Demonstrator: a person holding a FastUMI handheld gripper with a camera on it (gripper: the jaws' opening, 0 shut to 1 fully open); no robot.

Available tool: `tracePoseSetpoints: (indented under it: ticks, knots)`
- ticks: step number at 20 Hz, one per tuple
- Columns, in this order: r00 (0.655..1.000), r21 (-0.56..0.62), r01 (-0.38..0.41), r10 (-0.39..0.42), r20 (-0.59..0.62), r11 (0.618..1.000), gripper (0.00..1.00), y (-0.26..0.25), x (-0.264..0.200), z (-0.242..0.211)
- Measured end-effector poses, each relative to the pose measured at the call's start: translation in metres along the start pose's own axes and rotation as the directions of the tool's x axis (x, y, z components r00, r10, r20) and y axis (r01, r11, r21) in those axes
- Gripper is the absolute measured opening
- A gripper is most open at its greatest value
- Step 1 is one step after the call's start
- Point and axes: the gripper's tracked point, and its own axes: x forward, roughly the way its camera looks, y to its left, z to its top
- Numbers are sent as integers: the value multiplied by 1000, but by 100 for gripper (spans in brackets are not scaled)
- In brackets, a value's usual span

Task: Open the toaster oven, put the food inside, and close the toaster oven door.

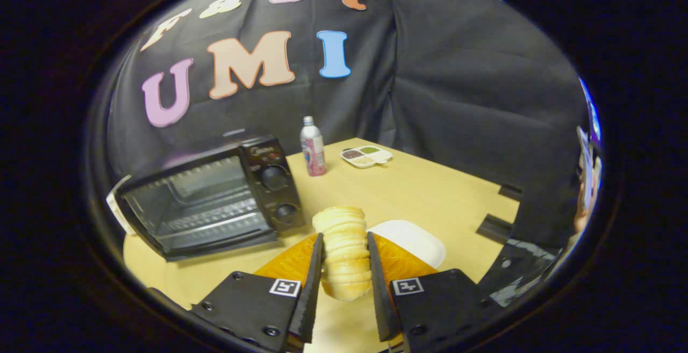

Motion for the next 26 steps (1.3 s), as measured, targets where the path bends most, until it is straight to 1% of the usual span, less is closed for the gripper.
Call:
tracePoseSetpoints:
  ticks: [4,8,9,12,15,17,21,22,24,26]
  knots:
    - [995,147,-102,101,13,984,47,49,-13,-9]
    - [986,276,-168,162,44,946,47,89,-22,-14]
    - [984,315,-180,169,62,932,47,99,-24,-14]
    - [973,445,-230,207,100,866,47,127,-32,-18]
    - [962,514,-274,236,139,813,47,148,-42,-19]
    - [959,544,-283,236,156,790,47,160,-45,-20]
    - [968,605,-251,179,178,756,47,174,-46,-20]
    - [969,614,-248,179,173,749,47,183,-44,-23]
    - [969,607,-248,190,159,755,47,196,-38,-27]
    - [969,598,-246,183,165,763,47,200,-32,-26]
